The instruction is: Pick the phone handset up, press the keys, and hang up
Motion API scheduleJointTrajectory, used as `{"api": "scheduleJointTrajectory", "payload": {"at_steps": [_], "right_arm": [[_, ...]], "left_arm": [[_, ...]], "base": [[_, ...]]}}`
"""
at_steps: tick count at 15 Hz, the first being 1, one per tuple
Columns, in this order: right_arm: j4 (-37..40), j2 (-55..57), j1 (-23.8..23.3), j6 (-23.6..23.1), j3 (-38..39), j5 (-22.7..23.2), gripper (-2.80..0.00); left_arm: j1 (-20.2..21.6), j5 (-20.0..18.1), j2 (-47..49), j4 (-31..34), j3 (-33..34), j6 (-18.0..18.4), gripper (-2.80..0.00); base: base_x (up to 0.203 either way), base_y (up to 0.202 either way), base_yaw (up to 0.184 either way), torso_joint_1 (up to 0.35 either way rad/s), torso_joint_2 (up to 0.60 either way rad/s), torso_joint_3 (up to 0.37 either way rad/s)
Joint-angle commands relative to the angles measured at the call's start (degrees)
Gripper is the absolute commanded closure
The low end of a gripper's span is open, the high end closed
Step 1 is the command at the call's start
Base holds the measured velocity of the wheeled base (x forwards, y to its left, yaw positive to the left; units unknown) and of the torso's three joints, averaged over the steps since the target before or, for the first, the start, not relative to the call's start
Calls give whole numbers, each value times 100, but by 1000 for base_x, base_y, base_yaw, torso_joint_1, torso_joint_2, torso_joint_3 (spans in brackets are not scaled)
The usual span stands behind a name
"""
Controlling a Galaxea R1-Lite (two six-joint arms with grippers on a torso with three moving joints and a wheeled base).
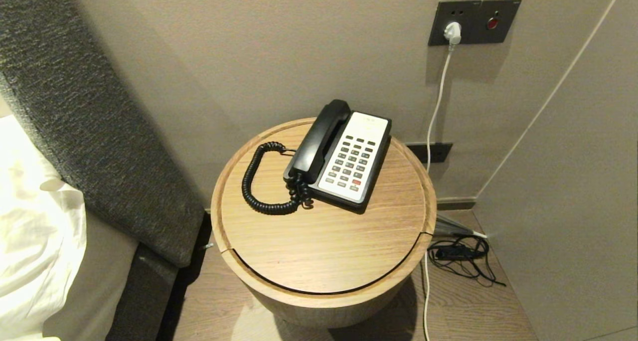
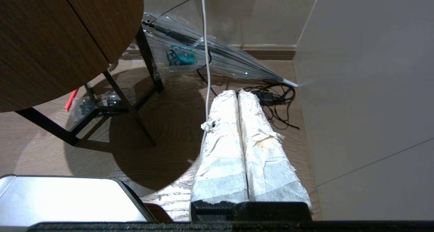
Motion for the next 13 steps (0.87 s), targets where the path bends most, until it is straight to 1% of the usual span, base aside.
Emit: {"api": "scheduleJointTrajectory", "payload": {"at_steps": [1,8,13], "right_arm": [[-6,25,2,2,0,4,0],[-9,25,2,-46,0,13,0],[-9,25,2,7,0,4,0]], "left_arm": [[2,3,9,6,1,4,0],[2,3,9,6,1,0,0],[2,3,9,6,1,0,0]], "base": [[0,0,0,0,0,0],[0,0,0,0,0,0],[0,0,0,0,0,0]]}}
